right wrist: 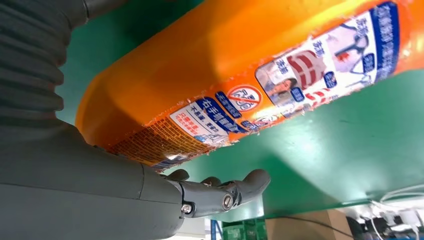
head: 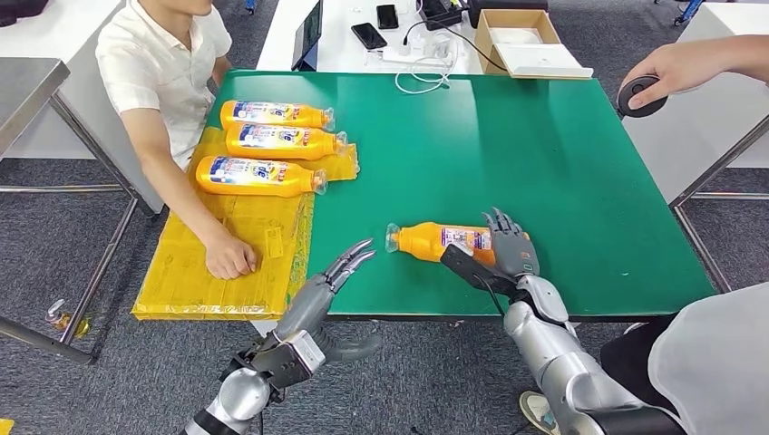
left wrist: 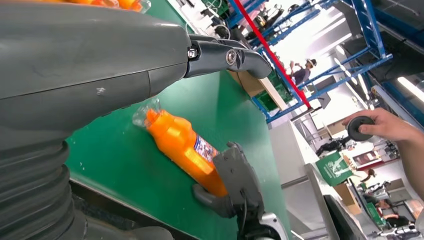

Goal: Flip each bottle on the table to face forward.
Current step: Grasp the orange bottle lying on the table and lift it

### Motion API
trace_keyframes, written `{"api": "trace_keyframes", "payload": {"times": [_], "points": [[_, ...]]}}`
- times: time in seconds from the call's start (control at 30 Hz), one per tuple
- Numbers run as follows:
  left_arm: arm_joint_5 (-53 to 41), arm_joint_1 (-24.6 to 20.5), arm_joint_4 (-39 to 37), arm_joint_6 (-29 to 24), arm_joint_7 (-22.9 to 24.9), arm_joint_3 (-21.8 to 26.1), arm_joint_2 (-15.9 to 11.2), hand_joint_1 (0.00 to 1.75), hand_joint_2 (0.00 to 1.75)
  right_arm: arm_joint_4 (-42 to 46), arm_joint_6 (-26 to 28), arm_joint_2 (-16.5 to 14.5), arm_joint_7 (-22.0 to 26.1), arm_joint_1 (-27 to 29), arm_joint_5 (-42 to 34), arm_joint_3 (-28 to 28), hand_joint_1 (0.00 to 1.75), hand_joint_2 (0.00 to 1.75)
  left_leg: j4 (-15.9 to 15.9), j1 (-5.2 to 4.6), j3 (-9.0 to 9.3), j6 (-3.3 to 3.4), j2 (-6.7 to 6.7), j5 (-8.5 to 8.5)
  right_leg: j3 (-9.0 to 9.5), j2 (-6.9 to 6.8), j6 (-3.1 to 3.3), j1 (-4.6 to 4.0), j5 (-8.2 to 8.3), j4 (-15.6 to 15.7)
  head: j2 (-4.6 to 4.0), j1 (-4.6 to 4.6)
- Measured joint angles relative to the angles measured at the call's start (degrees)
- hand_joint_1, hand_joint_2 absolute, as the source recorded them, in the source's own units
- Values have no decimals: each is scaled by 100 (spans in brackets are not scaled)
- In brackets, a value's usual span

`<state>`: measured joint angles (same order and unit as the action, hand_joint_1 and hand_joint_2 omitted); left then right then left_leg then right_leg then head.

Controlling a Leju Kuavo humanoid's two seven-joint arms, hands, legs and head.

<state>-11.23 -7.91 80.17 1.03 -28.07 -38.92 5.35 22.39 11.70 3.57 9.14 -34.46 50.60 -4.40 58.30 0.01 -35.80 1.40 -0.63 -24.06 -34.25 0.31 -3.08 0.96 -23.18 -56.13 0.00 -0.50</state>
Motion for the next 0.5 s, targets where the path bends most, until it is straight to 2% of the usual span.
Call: {"api": "trace_keyframes", "payload": {"times": [0.1,0.33,0.43,0.47,0.5], "points": [[50,-26,-20,42,46,-26,0,0,175,-60,-121,7,-208,-73,117,-55,0,175,0,0,2,0,0,0,2,0,0,0,0,0,0,0],[342,-92,-115,372,232,-82,32,0,175,-208,-802,50,-1082,-357,591,-323,1,175,0,0,17,1,1,0,15,1,0,1,0,1,0,1],[558,-140,-189,603,311,-86,81,0,175,-265,-1273,67,-1418,-508,748,-447,61,175,0,0,31,0,2,0,25,1,0,0,0,3,0,0],[623,-161,-220,672,331,-87,100,0,175,-284,-1436,78,-1502,-558,792,-489,96,175,0,0,36,0,1,0,29,1,0,0,0,3,0,1],[671,-181,-250,718,341,-87,116,0,175,-304,-1562,93,-1559,-593,820,-523,118,175,0,0,39,0,0,0,33,0,0,0,0,3,0,1]]}}
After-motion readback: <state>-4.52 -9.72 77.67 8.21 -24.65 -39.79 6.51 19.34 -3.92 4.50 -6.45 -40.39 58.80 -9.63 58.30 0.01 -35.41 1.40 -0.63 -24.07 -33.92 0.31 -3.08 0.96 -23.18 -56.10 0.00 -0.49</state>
